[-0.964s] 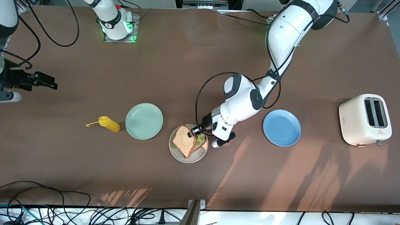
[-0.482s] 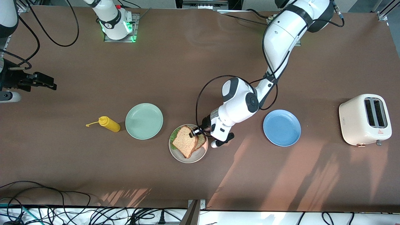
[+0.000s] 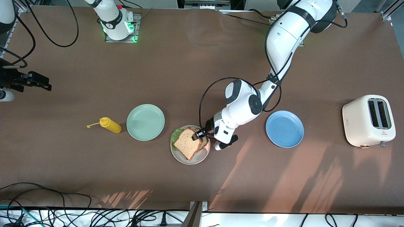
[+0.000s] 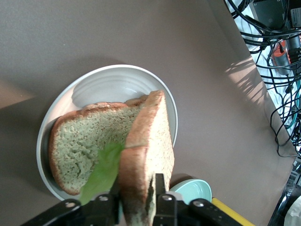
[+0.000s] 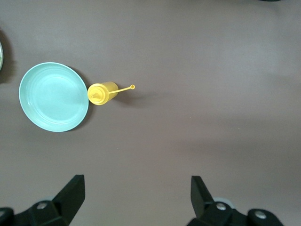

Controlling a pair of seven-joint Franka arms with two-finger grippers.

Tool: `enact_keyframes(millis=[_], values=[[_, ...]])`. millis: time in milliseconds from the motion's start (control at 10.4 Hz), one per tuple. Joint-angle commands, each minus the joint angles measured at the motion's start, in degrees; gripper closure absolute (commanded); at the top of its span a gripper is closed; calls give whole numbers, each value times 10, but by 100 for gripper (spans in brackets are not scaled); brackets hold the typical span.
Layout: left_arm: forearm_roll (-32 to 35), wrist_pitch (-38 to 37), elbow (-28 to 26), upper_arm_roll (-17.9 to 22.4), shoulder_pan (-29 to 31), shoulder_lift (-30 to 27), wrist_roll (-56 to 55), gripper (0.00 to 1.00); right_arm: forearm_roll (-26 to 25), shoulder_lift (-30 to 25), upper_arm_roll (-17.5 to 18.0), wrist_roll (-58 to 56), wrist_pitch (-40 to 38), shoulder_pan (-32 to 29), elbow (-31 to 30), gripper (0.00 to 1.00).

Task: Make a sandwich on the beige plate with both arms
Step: 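Lower the toast onto the lettuce and open the left gripper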

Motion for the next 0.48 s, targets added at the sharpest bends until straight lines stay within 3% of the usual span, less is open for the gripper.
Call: enact_keyframes(millis=[0,193,289,386], values=[[-12,3,9,9,-3,1,8,36,-8,8,1,6,-1,2,5,0],[-6,2,9,22,-3,-4,9,18,-7,8,1,8,0,3,5,0],[25,0,8,21,-3,-5,8,4,-6,9,1,9,0,1,5,0],[50,-10,4,21,-3,-7,4,0,-7,9,1,9,0,1,5,0]])
